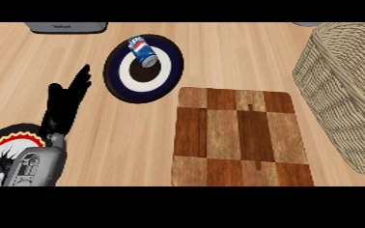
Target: Pick the pear from the cutting board and place it in the basket
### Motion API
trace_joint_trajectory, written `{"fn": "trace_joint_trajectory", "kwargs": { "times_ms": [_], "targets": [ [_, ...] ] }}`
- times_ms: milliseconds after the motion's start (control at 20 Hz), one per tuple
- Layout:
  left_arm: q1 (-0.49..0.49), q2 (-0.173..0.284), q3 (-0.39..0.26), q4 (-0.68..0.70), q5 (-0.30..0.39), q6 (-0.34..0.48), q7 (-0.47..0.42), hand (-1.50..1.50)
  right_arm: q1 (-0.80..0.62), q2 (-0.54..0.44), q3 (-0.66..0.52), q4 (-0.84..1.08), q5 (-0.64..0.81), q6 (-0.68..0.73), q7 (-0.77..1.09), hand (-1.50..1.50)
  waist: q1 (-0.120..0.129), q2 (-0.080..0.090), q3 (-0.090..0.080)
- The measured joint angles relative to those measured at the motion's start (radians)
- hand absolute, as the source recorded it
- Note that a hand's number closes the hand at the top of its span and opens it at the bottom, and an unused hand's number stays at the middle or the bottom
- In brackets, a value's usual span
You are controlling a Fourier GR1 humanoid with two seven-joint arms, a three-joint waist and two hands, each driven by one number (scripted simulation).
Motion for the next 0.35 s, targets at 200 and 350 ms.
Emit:
{"fn": "trace_joint_trajectory", "kwargs": {
  "times_ms": [200, 350],
  "targets": [
    [-0.006, 0.001, 0.004, 0.009, -0.003, -0.004, -0.002, 0.00, 0.043, -0.095, -0.106, 0.107, -0.066, 0.047, -0.038, -1.50, -0.004, 0.001, 0.000],
    [-0.006, -0.013, -0.001, 0.016, -0.010, 0.004, -0.007, 0.00, 0.088, -0.182, -0.172, 0.222, -0.100, 0.095, -0.109, -1.50, -0.004, 0.002, 0.001]
  ]
}}
